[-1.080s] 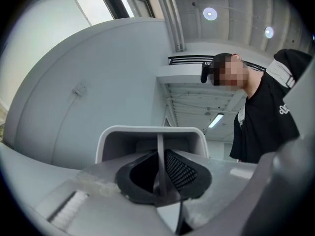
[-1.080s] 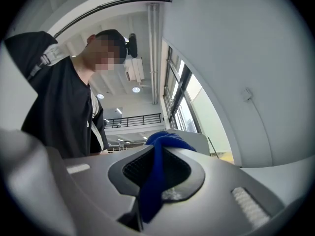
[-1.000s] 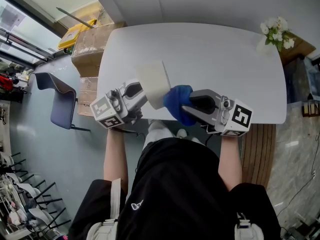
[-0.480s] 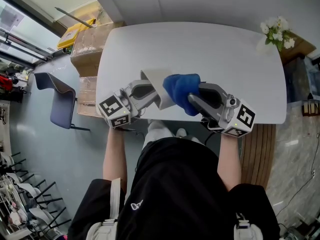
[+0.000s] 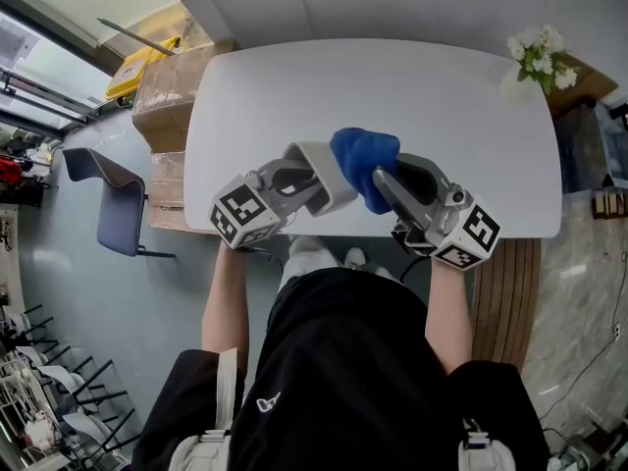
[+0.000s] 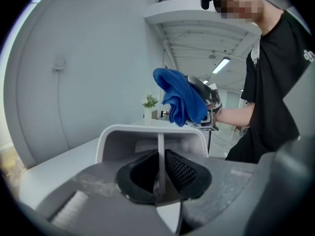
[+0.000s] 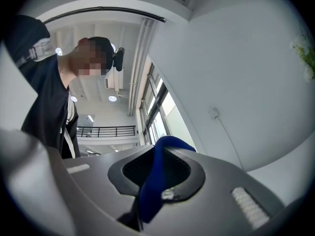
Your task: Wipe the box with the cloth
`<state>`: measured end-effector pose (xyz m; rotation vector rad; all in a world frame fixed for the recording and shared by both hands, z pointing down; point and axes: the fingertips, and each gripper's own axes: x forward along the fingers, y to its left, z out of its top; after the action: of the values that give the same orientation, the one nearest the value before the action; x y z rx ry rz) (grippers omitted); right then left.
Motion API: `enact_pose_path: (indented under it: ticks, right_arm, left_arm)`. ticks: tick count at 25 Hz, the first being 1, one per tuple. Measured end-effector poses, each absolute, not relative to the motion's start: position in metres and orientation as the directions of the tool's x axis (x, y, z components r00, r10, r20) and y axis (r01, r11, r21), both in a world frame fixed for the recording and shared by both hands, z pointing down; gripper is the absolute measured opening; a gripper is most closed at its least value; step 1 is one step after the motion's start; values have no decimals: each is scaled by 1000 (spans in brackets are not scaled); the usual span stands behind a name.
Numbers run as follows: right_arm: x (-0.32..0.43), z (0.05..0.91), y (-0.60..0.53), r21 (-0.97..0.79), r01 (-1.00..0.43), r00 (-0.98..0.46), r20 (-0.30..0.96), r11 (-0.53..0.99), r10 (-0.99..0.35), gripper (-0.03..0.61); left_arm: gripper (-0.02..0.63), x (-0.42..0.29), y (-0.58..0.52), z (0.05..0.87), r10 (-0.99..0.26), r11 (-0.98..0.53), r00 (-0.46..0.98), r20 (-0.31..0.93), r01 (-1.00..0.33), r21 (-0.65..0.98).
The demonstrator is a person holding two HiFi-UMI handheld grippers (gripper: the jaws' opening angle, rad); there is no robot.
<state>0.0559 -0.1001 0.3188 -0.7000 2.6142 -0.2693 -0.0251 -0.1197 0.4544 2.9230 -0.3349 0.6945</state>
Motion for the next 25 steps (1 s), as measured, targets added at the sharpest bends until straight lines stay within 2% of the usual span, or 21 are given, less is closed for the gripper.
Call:
enact_pose_path:
  ticks: [9,16,25]
  right_arm:
    - [66,334,-124,-279,-582,-723,-253,764,-643,50]
    - [71,342,-140,-269,-670,-668,-189,692,-720,51]
    - [74,358,-165,-243,-766,-592,-93,595,-801,51]
  left_arm:
    - [48,-14,-133,508,-136,-978,767,627,-206,40]
    - [48,-18,-132,553,-90,-991,621,779,-135,-6]
    - [48,-27,-140,594,-29,-999,472,881,-52,-5]
